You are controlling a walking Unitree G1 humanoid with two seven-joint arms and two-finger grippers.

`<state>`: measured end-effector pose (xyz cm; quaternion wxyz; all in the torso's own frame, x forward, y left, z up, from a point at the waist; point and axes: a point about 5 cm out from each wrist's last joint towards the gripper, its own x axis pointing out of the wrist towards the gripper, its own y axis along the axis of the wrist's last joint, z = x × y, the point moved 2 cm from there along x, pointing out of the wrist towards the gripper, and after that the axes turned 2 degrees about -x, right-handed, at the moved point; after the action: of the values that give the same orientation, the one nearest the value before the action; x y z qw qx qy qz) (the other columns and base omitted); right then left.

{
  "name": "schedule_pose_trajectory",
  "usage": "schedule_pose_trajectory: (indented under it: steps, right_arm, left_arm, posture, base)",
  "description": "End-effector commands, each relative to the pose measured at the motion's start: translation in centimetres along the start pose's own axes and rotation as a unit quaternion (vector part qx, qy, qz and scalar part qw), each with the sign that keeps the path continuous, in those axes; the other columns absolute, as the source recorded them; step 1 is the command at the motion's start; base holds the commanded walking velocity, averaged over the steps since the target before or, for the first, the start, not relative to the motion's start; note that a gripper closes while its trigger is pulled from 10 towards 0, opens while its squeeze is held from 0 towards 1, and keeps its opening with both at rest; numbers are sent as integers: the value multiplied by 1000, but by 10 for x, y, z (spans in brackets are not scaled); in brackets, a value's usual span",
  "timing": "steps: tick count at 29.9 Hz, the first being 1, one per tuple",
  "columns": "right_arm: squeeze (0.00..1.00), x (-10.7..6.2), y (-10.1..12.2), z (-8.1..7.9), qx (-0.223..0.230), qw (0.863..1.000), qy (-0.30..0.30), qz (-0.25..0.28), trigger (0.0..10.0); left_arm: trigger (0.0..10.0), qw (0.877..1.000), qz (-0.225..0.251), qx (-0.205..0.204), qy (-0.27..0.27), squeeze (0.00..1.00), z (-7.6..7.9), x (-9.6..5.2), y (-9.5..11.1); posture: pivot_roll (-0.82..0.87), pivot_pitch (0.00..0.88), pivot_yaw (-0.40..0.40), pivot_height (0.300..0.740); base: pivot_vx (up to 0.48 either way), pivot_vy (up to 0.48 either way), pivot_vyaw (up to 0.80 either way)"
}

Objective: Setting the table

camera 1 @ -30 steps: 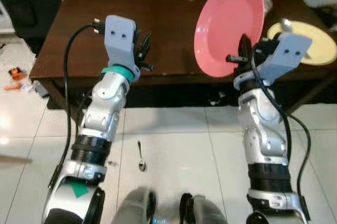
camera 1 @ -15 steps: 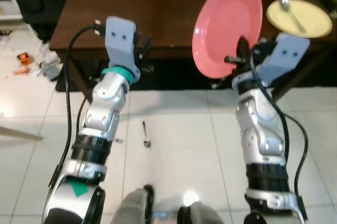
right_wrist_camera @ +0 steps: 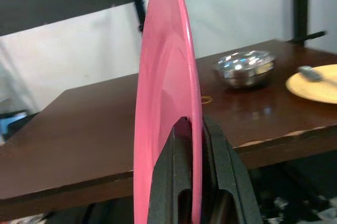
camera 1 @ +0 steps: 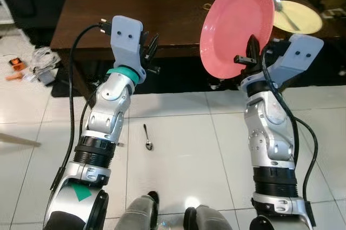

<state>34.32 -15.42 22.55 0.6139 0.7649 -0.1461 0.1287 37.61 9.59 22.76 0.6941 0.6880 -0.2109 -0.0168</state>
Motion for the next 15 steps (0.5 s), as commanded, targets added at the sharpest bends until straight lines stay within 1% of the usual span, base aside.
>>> schedule_pose_trajectory:
  steps: [1, 12, 14, 15]
  right_arm:
    - [0, 0, 3, 0, 6, 1000, 1, 3, 10000]
    - [0, 0, 6, -3, 19, 1000, 12, 12, 10000]
    - [0, 0, 7, -3, 22, 1000, 13, 15, 10000]
    - [0, 0, 7, -3, 22, 1000, 13, 15, 10000]
  left_arm:
    - [10000, 1000, -12, 5, 0, 0, 0, -1, -5]
    - [10000, 1000, -21, 15, 12, 0, -2, -2, -8]
    - [10000, 999, -36, 3, 12, 0, -2, -4, -12]
    - [10000, 999, -36, 3, 12, 0, -2, -4, -12]
  posture:
    - [122, 61, 54, 740]
    - [124, 62, 55, 740]
    - [124, 62, 55, 740]
    - [124, 62, 55, 740]
  base:
    - [0, 0, 800]
    - [0, 0, 797]
    - [0, 0, 800]
    - [0, 0, 800]
